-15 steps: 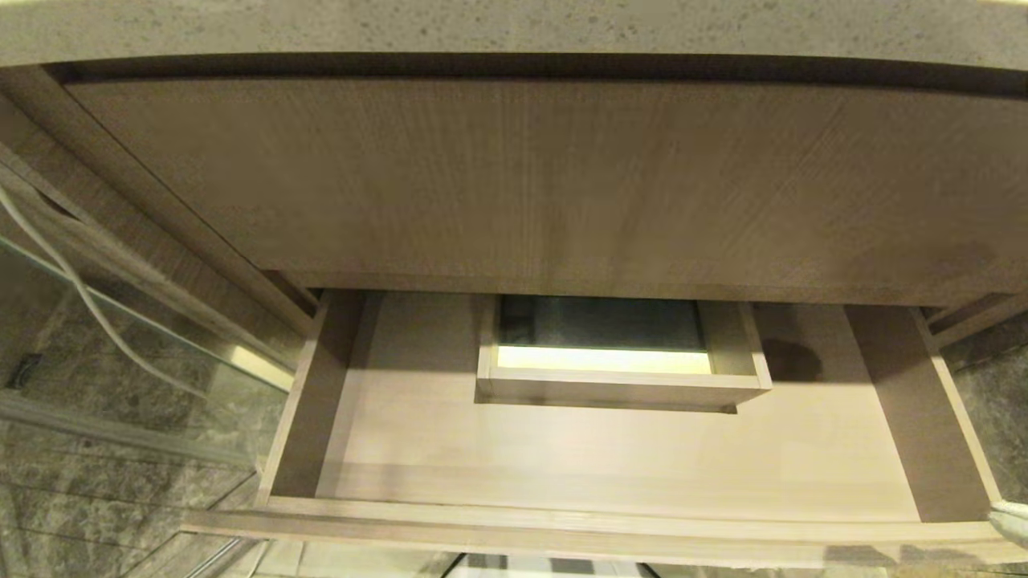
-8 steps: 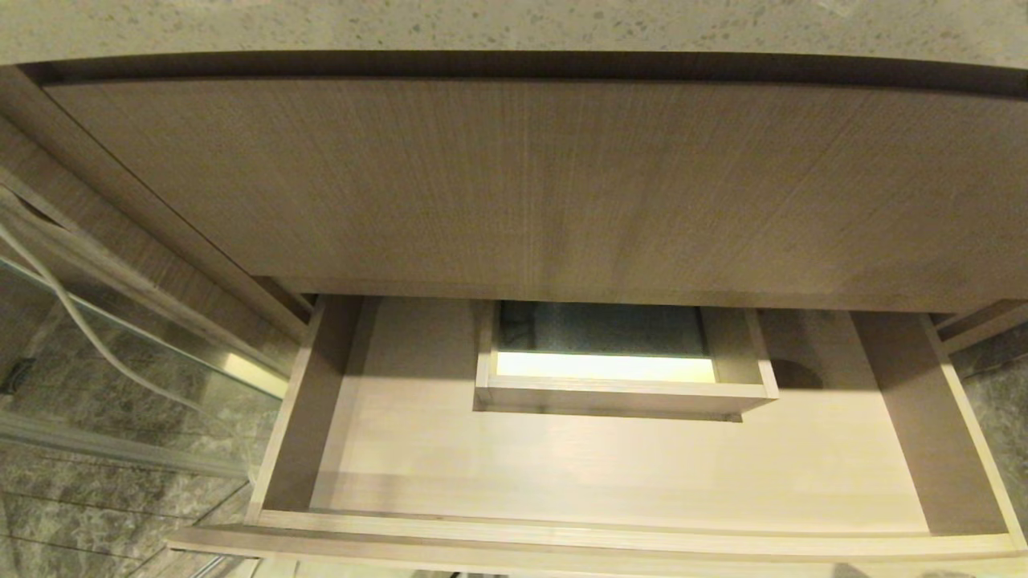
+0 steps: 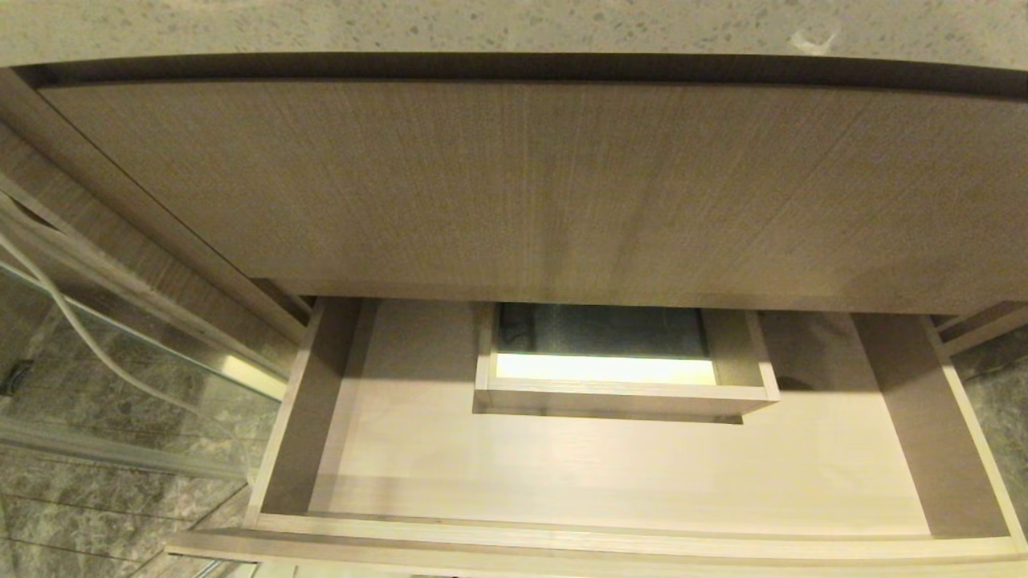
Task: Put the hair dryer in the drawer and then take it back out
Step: Close the drawer
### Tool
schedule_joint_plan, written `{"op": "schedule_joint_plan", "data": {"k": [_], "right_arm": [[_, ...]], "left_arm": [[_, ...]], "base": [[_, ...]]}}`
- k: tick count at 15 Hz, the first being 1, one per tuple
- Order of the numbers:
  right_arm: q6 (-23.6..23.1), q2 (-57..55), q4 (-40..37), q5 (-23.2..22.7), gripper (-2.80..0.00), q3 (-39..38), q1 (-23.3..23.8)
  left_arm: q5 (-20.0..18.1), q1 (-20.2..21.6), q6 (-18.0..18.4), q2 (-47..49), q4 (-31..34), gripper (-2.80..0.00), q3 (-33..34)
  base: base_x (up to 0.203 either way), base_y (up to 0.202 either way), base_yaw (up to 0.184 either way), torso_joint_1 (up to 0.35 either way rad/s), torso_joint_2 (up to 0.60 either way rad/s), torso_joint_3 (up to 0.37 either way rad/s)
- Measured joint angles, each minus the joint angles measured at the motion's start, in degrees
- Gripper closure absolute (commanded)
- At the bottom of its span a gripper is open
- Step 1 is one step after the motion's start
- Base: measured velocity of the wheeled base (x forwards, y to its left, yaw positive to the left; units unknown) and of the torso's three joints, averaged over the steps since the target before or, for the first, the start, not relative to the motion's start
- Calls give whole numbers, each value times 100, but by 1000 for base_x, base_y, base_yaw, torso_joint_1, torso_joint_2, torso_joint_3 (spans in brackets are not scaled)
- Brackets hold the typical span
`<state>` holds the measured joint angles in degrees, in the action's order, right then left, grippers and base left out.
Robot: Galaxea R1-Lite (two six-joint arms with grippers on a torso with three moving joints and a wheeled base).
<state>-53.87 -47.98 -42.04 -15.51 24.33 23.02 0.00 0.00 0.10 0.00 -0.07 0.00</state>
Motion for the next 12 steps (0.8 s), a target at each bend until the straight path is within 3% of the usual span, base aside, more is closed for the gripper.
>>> {"op": "schedule_joint_plan", "data": {"k": [5, 9, 12], "right_arm": [[32, -1637, -487, 907, 0, 934, 325], [-77, -2997, -556, 1207, 0, 1761, 649], [-439, -3983, -568, 1421, 0, 2299, 906]], "left_arm": [[0, 0, 0, 0, 0, 0, 0], [-2, 0, 0, 0, 0, 0, 0], [0, 0, 0, 0, 0, 0, 0]], "base": [[0, 0, 0, 0, 0, 0], [0, 0, 0, 0, 0, 0], [0, 0, 0, 0, 0, 0]]}}
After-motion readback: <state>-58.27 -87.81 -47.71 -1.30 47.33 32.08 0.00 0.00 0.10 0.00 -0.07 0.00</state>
